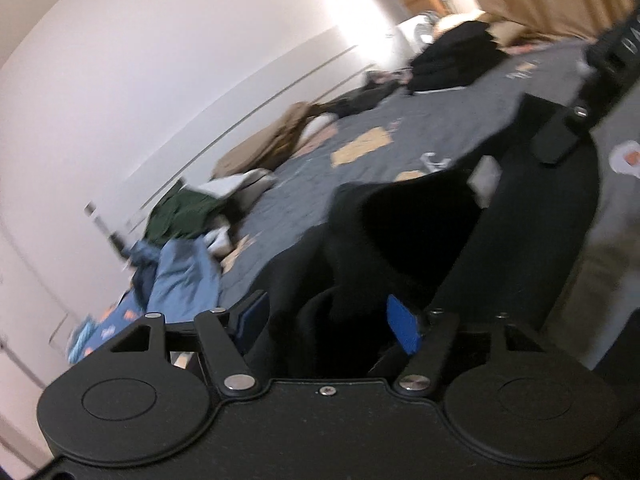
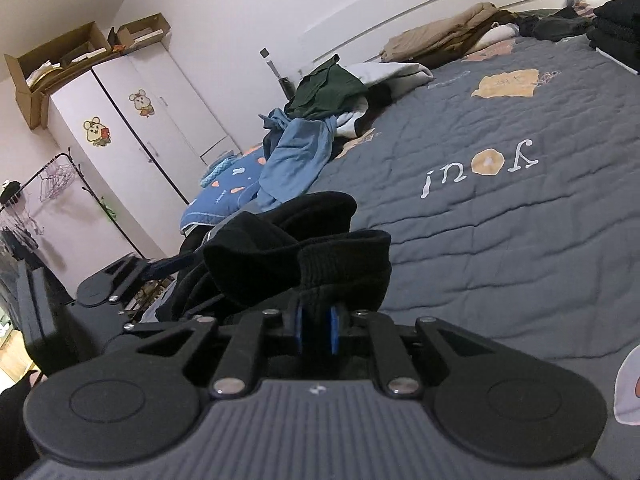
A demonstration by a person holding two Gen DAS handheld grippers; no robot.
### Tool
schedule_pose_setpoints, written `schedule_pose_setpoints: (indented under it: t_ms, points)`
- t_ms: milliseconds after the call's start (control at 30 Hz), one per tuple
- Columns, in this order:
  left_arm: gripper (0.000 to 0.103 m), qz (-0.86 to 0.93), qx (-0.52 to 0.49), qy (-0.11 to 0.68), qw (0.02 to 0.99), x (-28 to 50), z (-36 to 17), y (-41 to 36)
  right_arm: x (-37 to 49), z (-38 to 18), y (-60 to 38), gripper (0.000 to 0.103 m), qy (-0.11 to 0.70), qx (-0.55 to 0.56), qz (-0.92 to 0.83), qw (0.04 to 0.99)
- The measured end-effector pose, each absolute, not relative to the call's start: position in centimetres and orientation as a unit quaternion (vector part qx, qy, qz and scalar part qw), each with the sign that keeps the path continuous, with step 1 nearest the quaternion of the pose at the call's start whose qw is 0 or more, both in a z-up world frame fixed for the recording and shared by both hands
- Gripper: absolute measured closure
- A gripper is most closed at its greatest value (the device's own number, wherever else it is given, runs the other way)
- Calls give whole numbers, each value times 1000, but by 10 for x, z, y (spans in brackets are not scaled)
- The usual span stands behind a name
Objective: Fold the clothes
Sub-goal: 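Lift the sweatshirt high with both grippers and shake it open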
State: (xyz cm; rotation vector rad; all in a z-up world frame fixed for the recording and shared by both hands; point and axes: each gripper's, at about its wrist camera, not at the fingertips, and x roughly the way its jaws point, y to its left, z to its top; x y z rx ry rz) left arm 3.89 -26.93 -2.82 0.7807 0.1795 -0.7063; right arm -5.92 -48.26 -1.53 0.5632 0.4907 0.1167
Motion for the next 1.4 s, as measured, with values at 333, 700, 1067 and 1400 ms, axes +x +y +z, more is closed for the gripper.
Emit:
schedule_pose_setpoints:
  t_ms: [333,700,1067,1400]
  points:
    - [75,-352,440,69,823,41,-50,-286,-57,-21,-482,90,249,264,52,930]
    - [83,-383,448,127,798,64,-54,-285,-50,-31,-479,84,269,250,40,929]
    - [99,-381,322,175,849,76,5,-244,-53,-21,-475,92,232,257,15,938]
    - [99,-375,290,170,864,61,46,-213,-74,37,-444,94,167,216,64,960]
